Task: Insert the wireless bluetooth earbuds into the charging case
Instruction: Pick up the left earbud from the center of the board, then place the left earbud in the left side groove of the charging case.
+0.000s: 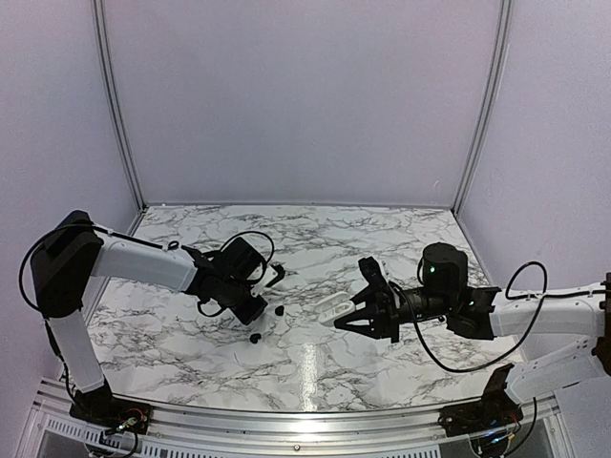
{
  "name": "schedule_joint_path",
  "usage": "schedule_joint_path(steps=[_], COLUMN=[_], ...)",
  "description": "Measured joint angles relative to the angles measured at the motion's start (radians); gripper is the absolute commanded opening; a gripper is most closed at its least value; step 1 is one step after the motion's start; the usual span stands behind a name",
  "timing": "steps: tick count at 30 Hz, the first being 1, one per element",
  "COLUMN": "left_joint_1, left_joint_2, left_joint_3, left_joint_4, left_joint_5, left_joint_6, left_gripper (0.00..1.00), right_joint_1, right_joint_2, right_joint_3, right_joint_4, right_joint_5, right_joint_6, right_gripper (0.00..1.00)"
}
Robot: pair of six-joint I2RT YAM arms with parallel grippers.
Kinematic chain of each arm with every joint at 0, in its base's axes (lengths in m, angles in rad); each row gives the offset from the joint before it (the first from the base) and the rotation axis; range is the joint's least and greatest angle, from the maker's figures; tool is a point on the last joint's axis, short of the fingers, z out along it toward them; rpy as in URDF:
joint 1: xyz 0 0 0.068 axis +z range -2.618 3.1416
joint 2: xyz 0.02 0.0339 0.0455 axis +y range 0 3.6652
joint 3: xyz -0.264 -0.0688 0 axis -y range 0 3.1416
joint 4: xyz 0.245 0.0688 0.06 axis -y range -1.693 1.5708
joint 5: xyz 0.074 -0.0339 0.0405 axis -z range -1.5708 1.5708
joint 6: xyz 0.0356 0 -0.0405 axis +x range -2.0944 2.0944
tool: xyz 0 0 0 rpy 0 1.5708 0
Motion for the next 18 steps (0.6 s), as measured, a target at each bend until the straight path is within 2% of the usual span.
schedule_joint_path(steps=[7, 13, 18], left_joint_1=[0.000, -0.025, -0.158], left_joint_2=[-0.076, -0.376, -0.624], left_joint_3=[-0.029, -0.119, -0.158], left_joint_4=[-0.024, -0.005, 0.026], left_joint_5=[-0.014, -0.003, 0.036], left_joint_6=[0.000, 0.007, 0.037], left_gripper=[0.00, 0.00, 0.00], right_joint_1=[0.000, 0.016, 0.063], right_joint_2=[0.000, 0.000, 0.035], right_joint_3=[0.000, 0.003, 0.046], right_joint_4=[0.000, -0.007, -0.020], right_joint_5=[-0.001, -0.002, -0.005], right_joint_6=[0.000, -0.007, -0.026], right_gripper=[0.00, 0.00, 0.00])
